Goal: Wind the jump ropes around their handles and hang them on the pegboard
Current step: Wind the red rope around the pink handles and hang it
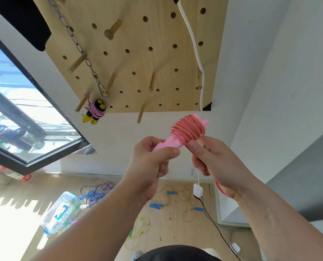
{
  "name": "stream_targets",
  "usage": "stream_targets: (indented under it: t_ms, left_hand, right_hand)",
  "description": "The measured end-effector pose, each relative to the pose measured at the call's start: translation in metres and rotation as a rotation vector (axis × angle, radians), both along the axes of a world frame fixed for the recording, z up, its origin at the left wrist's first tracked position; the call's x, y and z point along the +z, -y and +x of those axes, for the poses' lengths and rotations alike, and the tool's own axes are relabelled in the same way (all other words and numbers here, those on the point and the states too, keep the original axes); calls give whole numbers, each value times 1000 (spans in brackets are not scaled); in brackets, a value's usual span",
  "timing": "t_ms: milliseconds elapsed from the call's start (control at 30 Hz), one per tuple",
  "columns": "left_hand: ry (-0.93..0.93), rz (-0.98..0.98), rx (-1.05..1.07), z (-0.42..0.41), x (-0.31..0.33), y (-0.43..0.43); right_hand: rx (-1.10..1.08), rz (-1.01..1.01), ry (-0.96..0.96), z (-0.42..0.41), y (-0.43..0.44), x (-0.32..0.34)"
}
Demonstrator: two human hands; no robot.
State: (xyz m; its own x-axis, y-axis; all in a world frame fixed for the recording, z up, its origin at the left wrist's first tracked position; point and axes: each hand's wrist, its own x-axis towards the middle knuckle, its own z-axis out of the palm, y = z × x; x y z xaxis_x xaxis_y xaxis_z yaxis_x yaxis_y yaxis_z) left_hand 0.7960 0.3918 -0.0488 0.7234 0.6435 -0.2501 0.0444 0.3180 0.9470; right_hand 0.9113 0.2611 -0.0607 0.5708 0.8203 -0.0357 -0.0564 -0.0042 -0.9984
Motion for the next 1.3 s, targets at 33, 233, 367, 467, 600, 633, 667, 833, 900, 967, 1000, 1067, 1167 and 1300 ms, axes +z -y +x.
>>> stream_targets:
  t_ms: [33, 233, 367, 467, 600, 633, 667, 833, 900, 967, 1000, 1067, 1167, 1300]
  left_hand:
    - [10, -64, -46, -1, 0, -1]
    - [64, -511, -298, -11, -10, 0]
    - [-92, -176, -278, -9, -7, -3]
    - [-214, 278, -129, -5, -8, -3]
    - [-140, 491, -73, -1, -13, 12]
    - [-107, 476, -52, 0, -13, 15]
    - [-70, 460, -28, 1, -12, 17]
    - [12, 219, 113, 3, 3, 9]
    - [28, 33, 130, 3, 9, 7]
    - [38, -143, 104, 2, 16, 7]
    - [49, -229, 78, 0, 20, 5]
    - [64, -346, -14, -2, 27, 2]
    - [54, -447, -121, -6, 29, 1]
    - [86, -628, -205, -9, 19, 8]
  right_hand:
    - [4, 26, 7, 1, 0, -2]
    - [65, 166, -42, 3, -1, -7]
    - [-92, 100, 37, -1, -5, -9]
    - [-203, 58, 37, -5, -7, -13]
    - [-279, 73, -4, -17, -15, -12]
    - [-277, 74, 1, -18, -16, -10]
    - [-260, 78, 12, -18, -16, -6]
    - [-35, 4, 88, -4, -6, -1]
    - [10, -54, 160, 1, -2, -5]
    - [50, -69, 257, 4, 3, -7]
    - [70, -71, 269, 5, 5, -8]
    - [100, -36, 169, 10, 11, -12]
    - [162, 95, -32, 11, 14, -13]
    - [233, 233, -193, 7, 8, -12]
